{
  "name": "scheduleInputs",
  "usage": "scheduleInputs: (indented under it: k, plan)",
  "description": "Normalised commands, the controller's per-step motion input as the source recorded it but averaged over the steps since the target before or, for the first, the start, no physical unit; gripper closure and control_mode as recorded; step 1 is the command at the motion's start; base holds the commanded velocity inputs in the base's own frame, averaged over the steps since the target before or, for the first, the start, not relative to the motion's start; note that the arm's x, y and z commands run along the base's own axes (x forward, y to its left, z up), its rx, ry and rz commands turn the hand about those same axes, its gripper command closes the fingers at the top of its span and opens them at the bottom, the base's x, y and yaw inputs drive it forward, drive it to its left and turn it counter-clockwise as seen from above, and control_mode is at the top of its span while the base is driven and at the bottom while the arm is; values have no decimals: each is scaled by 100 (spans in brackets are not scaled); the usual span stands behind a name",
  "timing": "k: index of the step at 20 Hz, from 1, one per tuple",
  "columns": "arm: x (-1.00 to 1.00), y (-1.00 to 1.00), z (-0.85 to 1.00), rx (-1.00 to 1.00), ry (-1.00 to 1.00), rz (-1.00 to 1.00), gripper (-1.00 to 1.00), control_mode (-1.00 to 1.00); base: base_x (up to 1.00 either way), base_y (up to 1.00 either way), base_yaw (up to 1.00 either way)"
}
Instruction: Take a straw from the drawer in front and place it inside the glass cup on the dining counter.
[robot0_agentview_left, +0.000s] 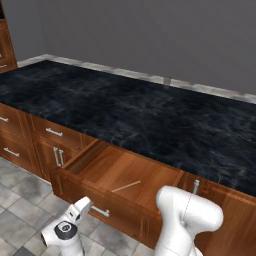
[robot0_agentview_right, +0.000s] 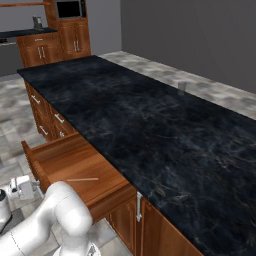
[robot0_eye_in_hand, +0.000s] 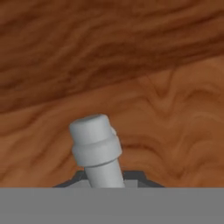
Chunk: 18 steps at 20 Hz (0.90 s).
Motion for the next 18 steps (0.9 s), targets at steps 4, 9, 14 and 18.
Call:
scheduleInputs:
  k: [4,9,14,18]
  plan:
    - [-45,72,0,0,0,-1,100,-100,0,0,0]
    - [-41,69,0,0,0,-1,100,-100,0,0,0]
    - [-30,41,3,0,0,-2,100,-100,0,0,0]
    - [-25,1,64,11,3,-3,100,-100,0,0,0]
